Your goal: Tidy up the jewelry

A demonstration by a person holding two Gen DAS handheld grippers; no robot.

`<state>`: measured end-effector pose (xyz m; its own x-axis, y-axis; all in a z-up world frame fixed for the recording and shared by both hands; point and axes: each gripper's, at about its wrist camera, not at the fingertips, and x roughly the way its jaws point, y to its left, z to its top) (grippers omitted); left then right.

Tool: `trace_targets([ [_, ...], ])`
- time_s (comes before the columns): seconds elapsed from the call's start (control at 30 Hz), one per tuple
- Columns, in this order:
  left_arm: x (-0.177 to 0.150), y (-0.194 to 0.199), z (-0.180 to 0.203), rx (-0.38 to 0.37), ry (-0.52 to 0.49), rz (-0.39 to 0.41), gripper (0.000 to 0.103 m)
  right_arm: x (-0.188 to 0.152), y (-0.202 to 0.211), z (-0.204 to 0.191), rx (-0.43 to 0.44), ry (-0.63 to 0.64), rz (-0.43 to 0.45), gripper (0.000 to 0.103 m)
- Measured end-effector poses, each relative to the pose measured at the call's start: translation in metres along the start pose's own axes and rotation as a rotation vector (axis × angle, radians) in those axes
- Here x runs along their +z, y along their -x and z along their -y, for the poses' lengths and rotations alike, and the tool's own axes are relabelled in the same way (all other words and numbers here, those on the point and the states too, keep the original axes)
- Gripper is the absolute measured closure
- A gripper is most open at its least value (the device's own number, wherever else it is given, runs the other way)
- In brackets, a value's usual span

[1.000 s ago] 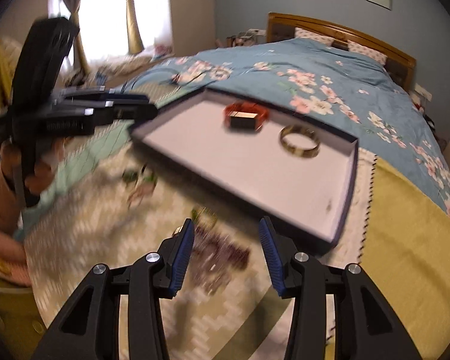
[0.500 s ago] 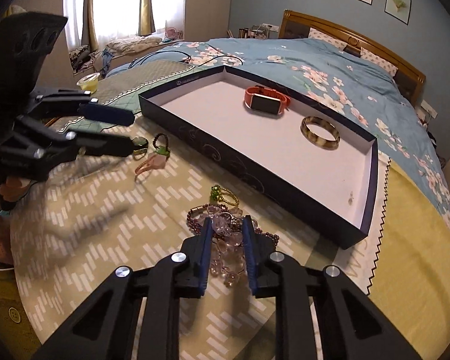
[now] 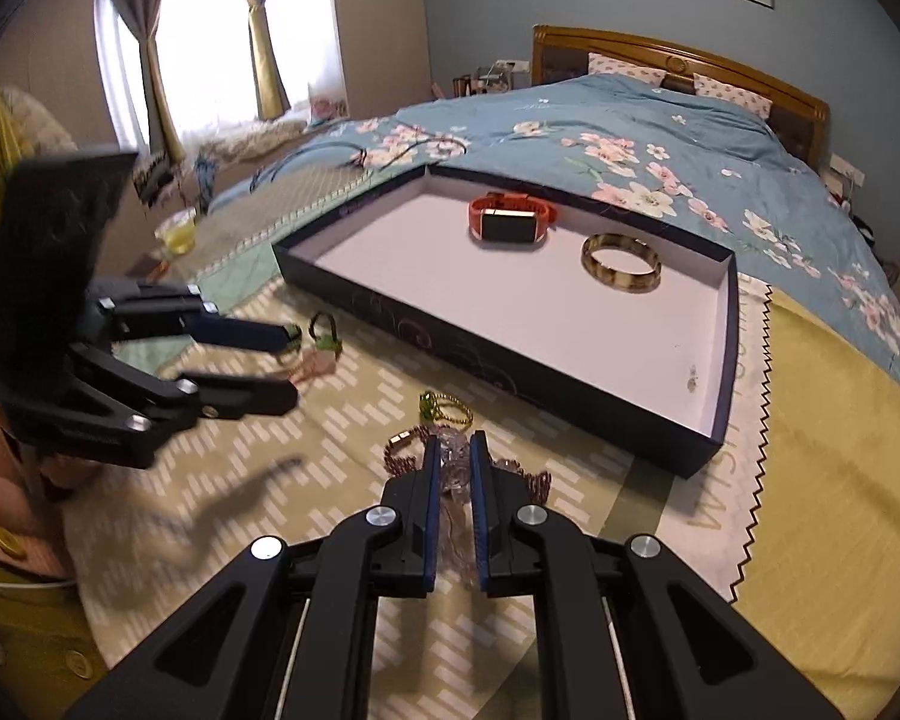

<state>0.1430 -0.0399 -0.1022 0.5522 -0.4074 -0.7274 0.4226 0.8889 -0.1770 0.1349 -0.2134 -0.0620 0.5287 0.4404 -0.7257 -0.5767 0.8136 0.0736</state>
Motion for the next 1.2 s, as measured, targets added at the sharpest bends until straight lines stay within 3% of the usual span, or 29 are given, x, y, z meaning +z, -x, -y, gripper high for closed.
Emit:
trace_targets([
  [0.67,0.0,-0.008,-0.003,0.01,0.012,-0.02,0.057,0.004,0.038,0.011,0.072,-0.126,0.107,0.095],
  [0.97,-0.002,-0.01,-0.005,0.009,0.016,-0.025,0.057,-0.019,0.014,0.012,0.016,-0.118,-0.01,0.095],
  [1.13,-0.002,-0.011,-0.005,0.009,0.011,-0.031,0.057,-0.03,0.008,0.016,0.001,-0.12,-0.03,0.087],
  [1.2,-0.002,-0.012,-0.005,0.011,0.011,-0.032,0.057,-0.031,0.007,0.013,-0.03,-0.093,-0.039,0.076],
])
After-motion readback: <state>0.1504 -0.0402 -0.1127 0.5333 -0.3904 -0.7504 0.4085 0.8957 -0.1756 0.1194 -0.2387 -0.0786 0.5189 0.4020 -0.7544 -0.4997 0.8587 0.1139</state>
